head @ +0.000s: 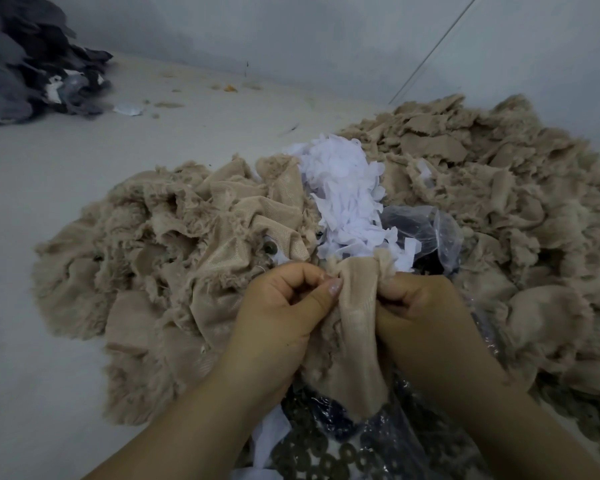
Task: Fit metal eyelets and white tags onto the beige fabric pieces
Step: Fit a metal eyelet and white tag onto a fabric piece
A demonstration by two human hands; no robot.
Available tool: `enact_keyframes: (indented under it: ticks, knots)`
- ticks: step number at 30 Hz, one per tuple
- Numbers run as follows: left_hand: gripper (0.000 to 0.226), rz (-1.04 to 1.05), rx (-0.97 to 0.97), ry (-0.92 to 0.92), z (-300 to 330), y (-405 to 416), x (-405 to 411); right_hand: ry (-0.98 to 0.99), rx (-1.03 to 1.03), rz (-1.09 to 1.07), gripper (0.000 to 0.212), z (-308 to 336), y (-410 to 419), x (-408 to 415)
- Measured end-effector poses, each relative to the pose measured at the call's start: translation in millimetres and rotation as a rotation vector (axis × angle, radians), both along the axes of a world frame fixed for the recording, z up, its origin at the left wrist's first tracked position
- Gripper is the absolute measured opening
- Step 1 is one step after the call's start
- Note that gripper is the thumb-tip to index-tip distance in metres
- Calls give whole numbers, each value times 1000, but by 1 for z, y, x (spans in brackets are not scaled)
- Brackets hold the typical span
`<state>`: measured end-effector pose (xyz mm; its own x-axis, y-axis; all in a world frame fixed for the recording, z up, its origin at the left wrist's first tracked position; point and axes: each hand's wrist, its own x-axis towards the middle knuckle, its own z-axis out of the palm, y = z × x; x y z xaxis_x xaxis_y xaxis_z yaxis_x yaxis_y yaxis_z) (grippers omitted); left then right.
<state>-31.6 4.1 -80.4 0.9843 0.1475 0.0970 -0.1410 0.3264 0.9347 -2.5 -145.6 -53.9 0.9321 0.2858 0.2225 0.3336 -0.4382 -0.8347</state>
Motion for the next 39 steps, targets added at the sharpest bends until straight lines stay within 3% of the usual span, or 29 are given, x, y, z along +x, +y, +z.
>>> enact_keyframes:
  ticks: [3,6,17,24,29,32,35,39]
  knots:
    - [10,-11,5,-2,0,0,-1,27,39,-37,4,4,-2,0]
    - [9,-8,46,-18,0,0,-1,58,133,-27,23,7,-2,-1]
    - [10,90,320,-115,-5,-2,1,-54,42,-100,21,6,-1,-2]
    - [13,157,410,-163,-6,-1,2,67,163,-29,22,9,-3,0]
    - [16,173,488,-214,-9,-3,1,154,219,33,57,10,-4,-1]
    - [14,150,448,-220,-8,-3,0,312,319,58,37,6,-5,2]
    - [15,138,429,-212,-5,-4,-2,460,367,81,36,5,-8,6]
    - [13,93,314,-150,-2,-3,-3,363,387,27,13,4,-6,5]
